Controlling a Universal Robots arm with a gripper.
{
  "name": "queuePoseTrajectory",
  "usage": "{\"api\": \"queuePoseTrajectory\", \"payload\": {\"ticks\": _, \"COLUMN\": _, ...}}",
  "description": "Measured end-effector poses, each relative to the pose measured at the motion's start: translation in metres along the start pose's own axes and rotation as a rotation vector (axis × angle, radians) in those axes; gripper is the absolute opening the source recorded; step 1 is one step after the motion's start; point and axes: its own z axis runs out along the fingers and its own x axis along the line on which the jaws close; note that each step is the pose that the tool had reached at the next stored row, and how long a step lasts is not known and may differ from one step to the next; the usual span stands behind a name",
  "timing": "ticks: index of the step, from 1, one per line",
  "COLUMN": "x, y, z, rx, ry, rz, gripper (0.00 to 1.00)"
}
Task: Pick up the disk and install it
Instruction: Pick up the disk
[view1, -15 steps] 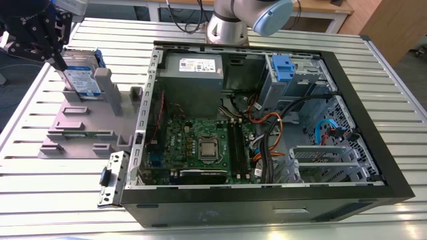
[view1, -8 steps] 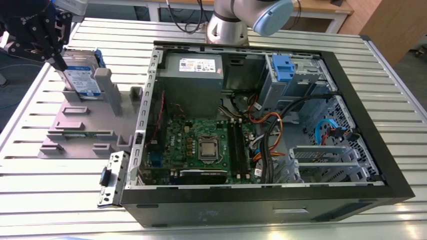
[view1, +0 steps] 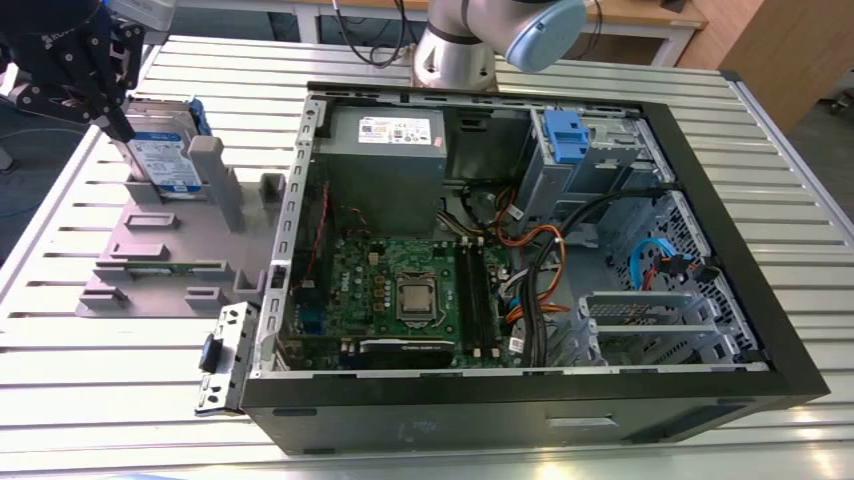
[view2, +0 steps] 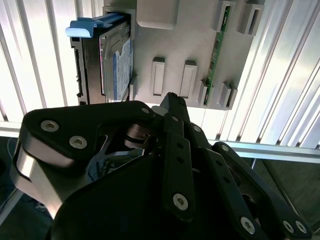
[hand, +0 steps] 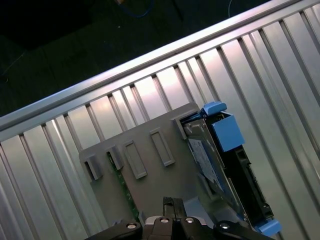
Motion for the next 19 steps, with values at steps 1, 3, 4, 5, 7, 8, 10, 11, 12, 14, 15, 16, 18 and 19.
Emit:
{"api": "queuePoseTrajectory", "payload": {"ticks": 1, "x": 0.0000, "y": 0.0000, "z": 0.0000, "rx": 0.0000, "ry": 0.0000, "rz": -0.001, "gripper": 0.11}}
{"api": "queuePoseTrajectory", "payload": {"ticks": 3, "x": 0.0000, "y": 0.0000, "z": 0.0000, "rx": 0.0000, "ry": 0.0001, "rz": -0.002, "gripper": 0.11}}
{"api": "queuePoseTrajectory", "payload": {"ticks": 4, "x": 0.0000, "y": 0.0000, "z": 0.0000, "rx": 0.0000, "ry": 0.0001, "rz": -0.003, "gripper": 0.11}}
{"api": "queuePoseTrajectory", "payload": {"ticks": 5, "x": 0.0000, "y": 0.0000, "z": 0.0000, "rx": -0.0001, "ry": 0.0002, "rz": -0.003, "gripper": 0.11}}
{"api": "queuePoseTrajectory", "payload": {"ticks": 7, "x": 0.0000, "y": 0.0000, "z": 0.0000, "rx": -0.0001, "ry": 0.0002, "rz": -0.005, "gripper": 0.11}}
{"api": "queuePoseTrajectory", "payload": {"ticks": 8, "x": 0.0000, "y": 0.0000, "z": 0.0000, "rx": -0.0001, "ry": 0.0002, "rz": -0.005, "gripper": 0.11}}
{"api": "queuePoseTrajectory", "payload": {"ticks": 10, "x": 0.0000, "y": 0.0000, "z": 0.0000, "rx": -0.0001, "ry": 0.0002, "rz": -0.007, "gripper": 0.11}}
{"api": "queuePoseTrajectory", "payload": {"ticks": 11, "x": 0.0000, "y": 0.0000, "z": 0.0000, "rx": -0.0001, "ry": 0.0003, "rz": -0.007, "gripper": 0.11}}
{"api": "queuePoseTrajectory", "payload": {"ticks": 12, "x": 0.0000, "y": 0.0000, "z": 0.0000, "rx": -0.0001, "ry": 0.0003, "rz": -0.008, "gripper": 0.11}}
{"api": "queuePoseTrajectory", "payload": {"ticks": 14, "x": 0.0000, "y": 0.0000, "z": 0.0000, "rx": -0.0002, "ry": 0.0003, "rz": -0.009, "gripper": 0.11}}
{"api": "queuePoseTrajectory", "payload": {"ticks": 15, "x": 0.0000, "y": 0.0000, "z": 0.0000, "rx": -0.0002, "ry": 0.0004, "rz": -0.010, "gripper": 0.11}}
{"api": "queuePoseTrajectory", "payload": {"ticks": 16, "x": 0.0000, "y": 0.0000, "z": 0.0000, "rx": -0.0002, "ry": 0.0004, "rz": -0.010, "gripper": 0.11}}
{"api": "queuePoseTrajectory", "payload": {"ticks": 18, "x": 0.0000, "y": 0.0000, "z": 0.0000, "rx": -0.0002, "ry": 0.0004, "rz": -0.011, "gripper": 0.11}}
{"api": "queuePoseTrajectory", "payload": {"ticks": 19, "x": 0.0000, "y": 0.0000, "z": 0.0000, "rx": -0.0002, "ry": 0.0005, "rz": -0.012, "gripper": 0.11}}
